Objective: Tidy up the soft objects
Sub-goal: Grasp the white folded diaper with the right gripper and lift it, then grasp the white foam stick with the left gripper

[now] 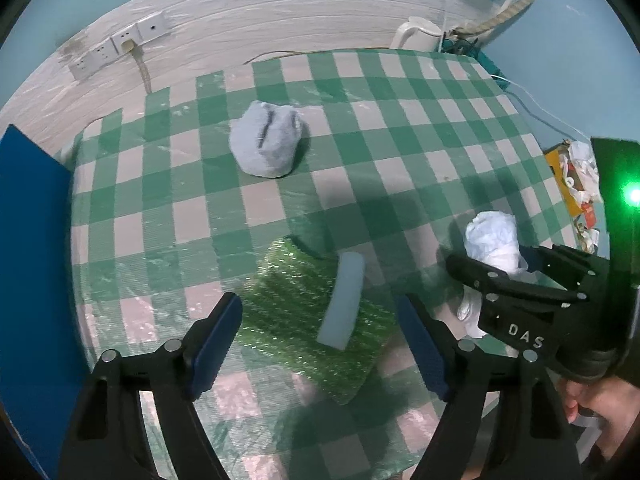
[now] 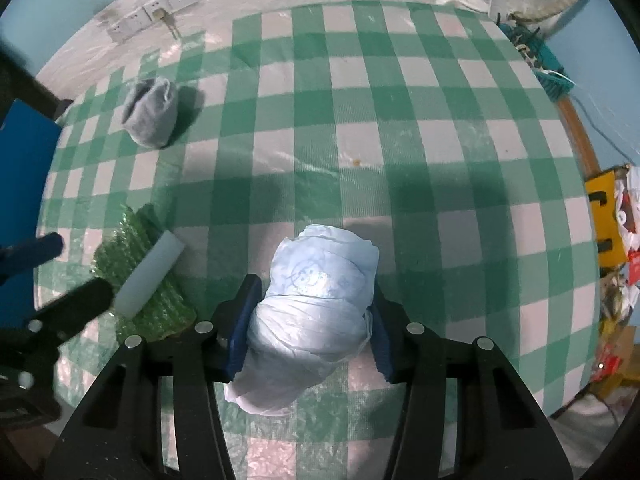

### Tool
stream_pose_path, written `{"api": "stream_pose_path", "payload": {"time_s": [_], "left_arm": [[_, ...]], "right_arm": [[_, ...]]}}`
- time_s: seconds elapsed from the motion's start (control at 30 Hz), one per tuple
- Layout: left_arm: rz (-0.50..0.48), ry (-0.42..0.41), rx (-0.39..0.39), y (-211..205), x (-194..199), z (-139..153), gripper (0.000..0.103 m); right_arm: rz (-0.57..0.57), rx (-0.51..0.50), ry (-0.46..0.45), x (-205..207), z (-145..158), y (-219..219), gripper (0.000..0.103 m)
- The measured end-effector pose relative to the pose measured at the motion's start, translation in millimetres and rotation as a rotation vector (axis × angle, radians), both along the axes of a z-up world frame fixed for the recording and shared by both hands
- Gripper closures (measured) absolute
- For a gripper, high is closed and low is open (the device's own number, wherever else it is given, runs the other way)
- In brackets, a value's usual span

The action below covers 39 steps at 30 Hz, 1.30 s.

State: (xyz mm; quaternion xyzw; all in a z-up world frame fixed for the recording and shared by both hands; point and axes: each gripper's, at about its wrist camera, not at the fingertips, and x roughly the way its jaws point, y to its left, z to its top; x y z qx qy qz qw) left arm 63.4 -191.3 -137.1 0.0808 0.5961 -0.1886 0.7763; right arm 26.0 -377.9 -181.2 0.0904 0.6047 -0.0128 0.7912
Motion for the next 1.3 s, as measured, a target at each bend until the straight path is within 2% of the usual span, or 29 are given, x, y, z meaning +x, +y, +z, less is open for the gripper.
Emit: {"api": "stream_pose_path", "payload": {"time_s": [0.1, 0.23, 0.33, 0.4, 0.53, 0.6, 0.8, 1.13, 1.3], "left_arm": [[-0.014, 0.002, -0.015, -4.8, -1.4, -1.7, 0.037], [-0.030, 0.014, -0.004, -10.6, -2.9, -9.4, 0.044], [-0.036, 0.043, -0.020, -13.6, -2.3, -17.5, 0.055], [-0.036, 0.067, -0.028, -15.4, -2.0, -23.6, 0.067], [-0.049, 0.095, -0.033, -19.7, -2.8, -32.0, 0.075], [-0.058, 0.101, -0.030, -22.3, -3.8, -35.0, 0.084], [-0.070, 0.092, -0.026, -24.6, -7.5, -38.1, 0.089], [-0.065, 0.050, -0.062, -15.1, -11.4, -17.0, 0.089], [-0.053, 0.015, -0.056, -11.5, -12.8, -3.6, 0.089]], "right_arm": [[-0.009, 0.011, -0.004, -1.6, 4.0, -6.6, 0.054], [-0.026, 0.021, -0.003, -7.8, 6.2, -17.1, 0.054], [-0.036, 0.032, -0.008, -10.8, 6.6, -19.2, 0.053], [-0.039, 0.037, -0.015, -11.0, 10.7, -20.1, 0.053], [-0.039, 0.056, -0.028, -9.4, 15.7, -19.5, 0.053], [-0.043, 0.064, -0.034, -9.3, 18.1, -19.2, 0.053], [-0.031, 0.078, -0.040, -7.8, 20.7, -16.8, 0.053], [-0.004, 0.095, -0.063, -8.1, 30.3, -8.7, 0.053], [0.013, 0.099, -0.086, -8.7, 40.3, -4.5, 0.053]]}}
